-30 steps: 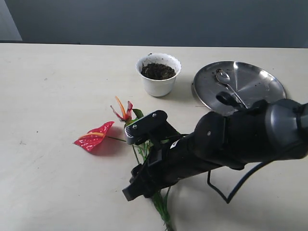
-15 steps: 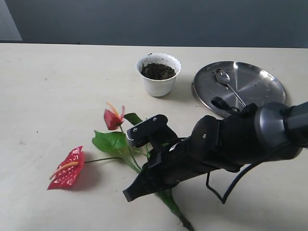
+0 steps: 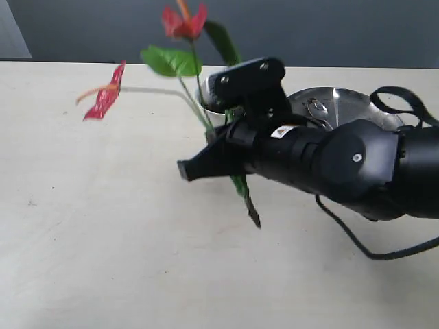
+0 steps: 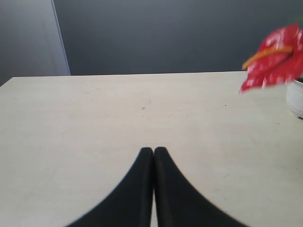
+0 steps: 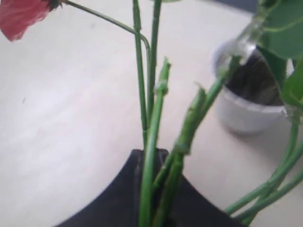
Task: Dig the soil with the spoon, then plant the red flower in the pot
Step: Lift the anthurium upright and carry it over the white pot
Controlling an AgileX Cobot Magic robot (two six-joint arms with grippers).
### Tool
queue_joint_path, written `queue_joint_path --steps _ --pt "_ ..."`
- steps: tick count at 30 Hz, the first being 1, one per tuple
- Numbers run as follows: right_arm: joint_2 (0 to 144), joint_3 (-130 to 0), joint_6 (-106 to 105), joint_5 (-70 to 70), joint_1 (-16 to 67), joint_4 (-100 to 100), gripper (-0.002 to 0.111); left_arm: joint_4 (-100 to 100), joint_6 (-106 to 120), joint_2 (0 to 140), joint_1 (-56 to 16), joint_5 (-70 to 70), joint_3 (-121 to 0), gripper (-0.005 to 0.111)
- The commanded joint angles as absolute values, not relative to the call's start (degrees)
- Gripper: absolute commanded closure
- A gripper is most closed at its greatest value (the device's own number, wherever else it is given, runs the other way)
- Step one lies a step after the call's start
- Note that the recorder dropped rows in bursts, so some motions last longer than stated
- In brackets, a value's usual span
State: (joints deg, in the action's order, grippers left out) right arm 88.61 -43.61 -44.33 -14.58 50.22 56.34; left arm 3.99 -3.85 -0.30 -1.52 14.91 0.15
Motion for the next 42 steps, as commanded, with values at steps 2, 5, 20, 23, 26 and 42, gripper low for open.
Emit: queue_joint_path --steps 2,5,20,23,26,42 --pt "86.50 -43.77 -35.67 -32.94 50.32 47.63 0.109 4.18 -3.90 0.00 -1.86 14.50 0.00 0.105" --pt "87.95 -43.77 -23.60 -44.33 50.32 38.02 0.109 4.18 -3.90 0.00 -1.86 14.50 0.00 0.105" --pt "115.74 -68.53 -1.49 -61.45 33.52 14.97 0.109 4.18 -3.90 0.00 -1.86 14.50 0.00 0.105" --pt "117.61 -70.02 -1.39 -57.71 31.41 14.61 0.109 4.18 -3.90 0.00 -1.86 14.50 0.00 0.105" --pt "119.72 -70.02 0.46 -57.14 30.30 13.46 0.109 4.18 -3.90 0.00 -1.86 14.50 0.00 0.105" --pt "128.87 -74.32 5.23 -67.97 27.31 1.62 0.109 4.18 -3.90 0.00 -1.86 14.50 0.00 0.105"
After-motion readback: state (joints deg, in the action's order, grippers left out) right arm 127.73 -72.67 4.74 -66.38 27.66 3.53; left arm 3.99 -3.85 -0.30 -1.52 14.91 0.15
